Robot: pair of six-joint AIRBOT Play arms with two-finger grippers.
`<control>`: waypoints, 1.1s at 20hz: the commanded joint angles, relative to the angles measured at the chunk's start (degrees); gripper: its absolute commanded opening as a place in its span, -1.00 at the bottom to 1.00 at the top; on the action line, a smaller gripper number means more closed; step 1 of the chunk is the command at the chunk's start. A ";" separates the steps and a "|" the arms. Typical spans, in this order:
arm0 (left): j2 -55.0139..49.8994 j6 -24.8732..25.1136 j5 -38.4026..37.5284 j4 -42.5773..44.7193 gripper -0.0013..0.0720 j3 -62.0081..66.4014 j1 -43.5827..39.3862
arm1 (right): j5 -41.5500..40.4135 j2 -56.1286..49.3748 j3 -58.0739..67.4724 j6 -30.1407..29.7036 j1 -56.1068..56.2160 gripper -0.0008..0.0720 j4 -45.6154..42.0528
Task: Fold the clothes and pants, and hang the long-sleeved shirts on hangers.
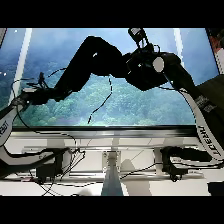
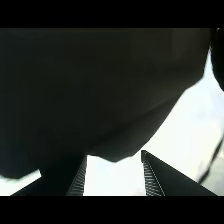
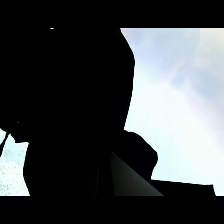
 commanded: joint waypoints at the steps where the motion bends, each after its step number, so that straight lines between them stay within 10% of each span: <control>1: 3.72 4.72 -10.49 -1.44 0.29 0.13 4.26 | 0.02 0.04 0.04 0.02 0.00 -0.92 -0.02; 7: 7.43 5.38 -18.67 7.65 0.34 0.11 9.44 | 0.04 0.02 0.02 0.02 0.00 -0.92 -0.02; 22: -0.07 5.35 8.59 8.00 0.27 0.13 0.35 | 0.09 0.02 0.04 0.04 0.02 -0.92 0.20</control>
